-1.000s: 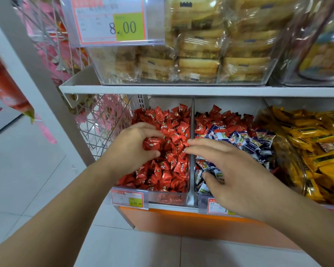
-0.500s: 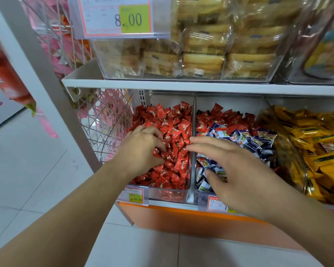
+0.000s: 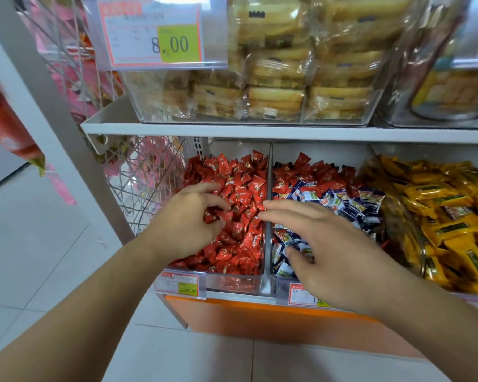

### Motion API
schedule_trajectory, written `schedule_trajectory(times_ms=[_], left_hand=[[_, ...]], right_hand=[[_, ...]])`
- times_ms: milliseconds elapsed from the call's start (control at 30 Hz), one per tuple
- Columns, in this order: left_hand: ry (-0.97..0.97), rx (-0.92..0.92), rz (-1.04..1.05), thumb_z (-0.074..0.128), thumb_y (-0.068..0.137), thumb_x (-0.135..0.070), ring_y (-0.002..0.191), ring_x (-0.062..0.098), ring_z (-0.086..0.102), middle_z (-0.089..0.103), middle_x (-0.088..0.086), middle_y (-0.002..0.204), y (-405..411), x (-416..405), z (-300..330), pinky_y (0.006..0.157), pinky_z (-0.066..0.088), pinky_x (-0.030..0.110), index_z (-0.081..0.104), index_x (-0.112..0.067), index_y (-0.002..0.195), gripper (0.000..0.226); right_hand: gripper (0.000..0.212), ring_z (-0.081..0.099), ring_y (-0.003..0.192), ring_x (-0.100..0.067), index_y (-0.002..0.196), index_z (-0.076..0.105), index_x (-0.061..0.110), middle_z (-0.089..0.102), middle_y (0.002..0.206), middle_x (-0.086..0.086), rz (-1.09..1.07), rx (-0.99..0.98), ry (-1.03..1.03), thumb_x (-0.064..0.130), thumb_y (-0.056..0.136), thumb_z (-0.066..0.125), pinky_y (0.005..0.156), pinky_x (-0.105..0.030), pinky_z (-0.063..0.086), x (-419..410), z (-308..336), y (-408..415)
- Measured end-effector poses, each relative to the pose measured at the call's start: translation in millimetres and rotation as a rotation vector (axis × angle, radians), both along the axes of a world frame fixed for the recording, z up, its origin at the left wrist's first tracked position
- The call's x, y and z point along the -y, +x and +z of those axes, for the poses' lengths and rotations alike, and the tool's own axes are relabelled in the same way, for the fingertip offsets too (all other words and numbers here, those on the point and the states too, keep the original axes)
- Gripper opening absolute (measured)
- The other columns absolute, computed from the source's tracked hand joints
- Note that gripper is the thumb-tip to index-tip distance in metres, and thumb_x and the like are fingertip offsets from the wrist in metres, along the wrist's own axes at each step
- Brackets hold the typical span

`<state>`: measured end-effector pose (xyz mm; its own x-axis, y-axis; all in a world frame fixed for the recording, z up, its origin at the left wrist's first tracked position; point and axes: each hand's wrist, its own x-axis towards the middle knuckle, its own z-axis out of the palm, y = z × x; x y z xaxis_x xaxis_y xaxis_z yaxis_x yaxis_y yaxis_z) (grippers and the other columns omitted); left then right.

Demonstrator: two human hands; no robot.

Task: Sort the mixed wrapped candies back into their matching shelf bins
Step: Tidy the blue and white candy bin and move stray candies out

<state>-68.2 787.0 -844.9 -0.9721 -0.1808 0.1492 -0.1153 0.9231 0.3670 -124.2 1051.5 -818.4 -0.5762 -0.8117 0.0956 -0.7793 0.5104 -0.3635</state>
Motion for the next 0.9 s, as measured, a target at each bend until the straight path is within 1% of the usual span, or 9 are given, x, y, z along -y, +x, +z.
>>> schedule_trajectory(times_ms=[100, 167, 233, 300, 400, 600, 733, 833, 900], left_hand=[[0.039, -0.046, -0.058, 0.064, 0.099, -0.034, 0.146, 0.001, 0.032, 0.039, -0.022, 0.156, 4, -17, 10, 0.112, 0.008, 0.001, 0.058, -0.038, 0.141, 0.043], [0.074, -0.105, -0.077, 0.058, 0.102, -0.034, 0.143, -0.002, 0.035, 0.042, -0.022, 0.153, 6, -33, 18, 0.104, 0.007, -0.006, 0.053, -0.035, 0.145, 0.043], [0.118, -0.128, -0.100, 0.054, 0.104, -0.036, 0.138, -0.008, 0.034, 0.042, -0.023, 0.152, 7, -51, 25, 0.102, 0.009, -0.007, 0.048, -0.033, 0.150, 0.047], [0.138, -0.104, -0.149, 0.052, 0.104, -0.040, 0.139, -0.013, 0.026, 0.034, -0.025, 0.156, 8, -68, 27, 0.107, 0.008, -0.004, 0.039, -0.033, 0.156, 0.054], [0.097, -0.023, -0.163, 0.050, 0.104, -0.044, 0.151, -0.005, 0.014, 0.012, -0.024, 0.167, 11, -85, 23, 0.119, 0.008, 0.010, 0.023, -0.035, 0.162, 0.065], [0.067, -0.035, -0.120, 0.051, 0.102, -0.048, 0.152, -0.007, 0.013, 0.004, -0.029, 0.167, 19, -88, 18, 0.117, 0.010, 0.009, 0.017, -0.037, 0.163, 0.070], [0.078, -0.046, -0.114, 0.051, 0.102, -0.048, 0.152, -0.006, 0.013, 0.006, -0.028, 0.167, 18, -88, 17, 0.123, 0.012, 0.015, 0.019, -0.036, 0.162, 0.070], [0.073, -0.044, -0.116, 0.052, 0.101, -0.049, 0.152, -0.005, 0.014, 0.008, -0.027, 0.167, 14, -85, 16, 0.117, 0.008, 0.009, 0.021, -0.036, 0.162, 0.069], [0.078, -0.045, -0.129, 0.056, 0.099, -0.050, 0.152, -0.005, 0.016, 0.013, -0.027, 0.166, 12, -81, 18, 0.117, 0.008, 0.009, 0.025, -0.037, 0.161, 0.070]], right_hand=[[0.067, 0.009, 0.146, 0.014, 0.157, 0.029, 0.046, 0.019, 0.159, 0.037, -0.009, 0.007, 0.008, 0.018, 0.101, 0.054, 0.105, 0.004, -0.004, -4, 3, 3], [0.066, 0.008, 0.149, 0.009, 0.159, 0.025, 0.042, 0.019, 0.161, 0.032, -0.051, -0.002, -0.010, 0.022, 0.103, 0.053, 0.114, -0.003, 0.000, -9, 5, 1], [0.061, 0.008, 0.153, -0.001, 0.160, 0.025, 0.037, 0.020, 0.164, 0.023, -0.116, -0.043, -0.011, 0.031, 0.105, 0.049, 0.127, -0.023, 0.010, -17, 3, -6], [0.061, 0.003, 0.157, -0.013, 0.161, 0.020, 0.041, 0.013, 0.167, 0.019, -0.187, -0.080, 0.048, 0.046, 0.105, 0.043, 0.129, -0.039, 0.011, -26, -2, -15], [0.062, -0.005, 0.158, -0.021, 0.159, 0.009, 0.052, 0.003, 0.169, 0.020, -0.216, -0.029, 0.168, 0.060, 0.104, 0.036, 0.128, -0.050, 0.007, -36, -9, -24], [0.056, 0.005, 0.157, -0.014, 0.156, 0.028, 0.047, 0.014, 0.169, 0.017, -0.240, -0.037, 0.210, 0.056, 0.103, 0.046, 0.125, -0.048, 0.024, -49, -7, -28], [0.058, 0.004, 0.158, -0.014, 0.157, 0.031, 0.045, 0.012, 0.170, 0.015, -0.211, -0.010, 0.256, 0.048, 0.104, 0.053, 0.127, -0.044, 0.020, -50, 2, -24], [0.055, 0.009, 0.157, -0.010, 0.155, 0.036, 0.045, 0.014, 0.168, 0.020, -0.195, 0.100, 0.169, 0.043, 0.104, 0.056, 0.125, -0.034, 0.018, -51, 12, -25], [0.054, 0.018, 0.154, -0.009, 0.154, 0.040, 0.042, 0.024, 0.165, 0.019, -0.211, 0.068, 0.085, 0.042, 0.103, 0.057, 0.124, -0.029, 0.020, -49, 13, -30]])
